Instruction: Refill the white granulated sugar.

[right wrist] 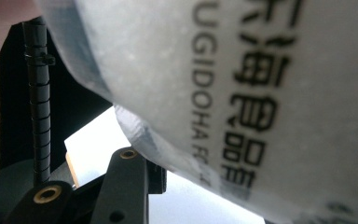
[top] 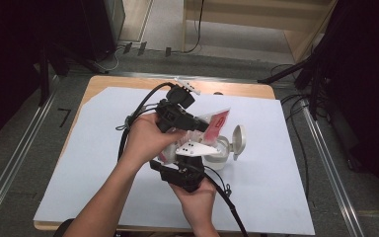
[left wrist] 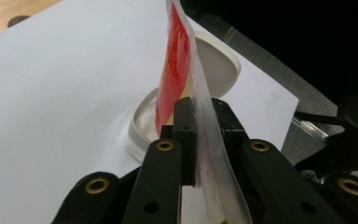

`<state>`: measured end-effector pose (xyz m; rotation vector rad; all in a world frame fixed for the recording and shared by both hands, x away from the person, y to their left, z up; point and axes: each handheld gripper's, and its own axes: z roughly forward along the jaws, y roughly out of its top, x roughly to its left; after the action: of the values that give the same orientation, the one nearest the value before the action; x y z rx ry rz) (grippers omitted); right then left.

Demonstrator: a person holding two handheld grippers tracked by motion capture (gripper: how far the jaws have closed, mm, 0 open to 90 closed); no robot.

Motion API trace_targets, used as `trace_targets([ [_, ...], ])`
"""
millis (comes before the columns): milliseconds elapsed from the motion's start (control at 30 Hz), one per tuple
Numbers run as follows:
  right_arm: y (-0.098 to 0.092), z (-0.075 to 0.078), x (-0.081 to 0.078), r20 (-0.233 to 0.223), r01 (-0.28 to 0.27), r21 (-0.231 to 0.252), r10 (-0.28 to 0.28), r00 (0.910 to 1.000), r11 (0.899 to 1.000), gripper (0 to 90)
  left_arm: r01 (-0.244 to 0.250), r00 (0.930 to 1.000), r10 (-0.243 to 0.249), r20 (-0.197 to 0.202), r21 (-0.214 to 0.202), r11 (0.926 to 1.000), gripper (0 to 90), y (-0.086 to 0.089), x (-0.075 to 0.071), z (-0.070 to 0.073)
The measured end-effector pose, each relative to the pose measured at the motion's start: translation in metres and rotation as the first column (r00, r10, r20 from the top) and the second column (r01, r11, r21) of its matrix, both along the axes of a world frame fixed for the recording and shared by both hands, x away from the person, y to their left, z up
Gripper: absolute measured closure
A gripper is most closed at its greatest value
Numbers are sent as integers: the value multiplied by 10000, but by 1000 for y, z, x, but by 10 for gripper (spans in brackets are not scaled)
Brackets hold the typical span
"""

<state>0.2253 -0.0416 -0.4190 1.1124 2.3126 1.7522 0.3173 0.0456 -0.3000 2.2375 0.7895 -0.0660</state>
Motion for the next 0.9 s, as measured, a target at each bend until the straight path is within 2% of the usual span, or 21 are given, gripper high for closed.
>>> trace_targets([
  [400, 1, -1, 1, -23, 92, 90, -92, 10000, 9999, 640, 15, 10000, -15, -49, -12, 10000, 827, -1, 1, 0],
  [900, -1, -1, -2, 57, 126, 161, -127, 9999, 9998, 640, 116, 9999, -117, 94, 122, 9999, 825, -3, -2, 1],
])
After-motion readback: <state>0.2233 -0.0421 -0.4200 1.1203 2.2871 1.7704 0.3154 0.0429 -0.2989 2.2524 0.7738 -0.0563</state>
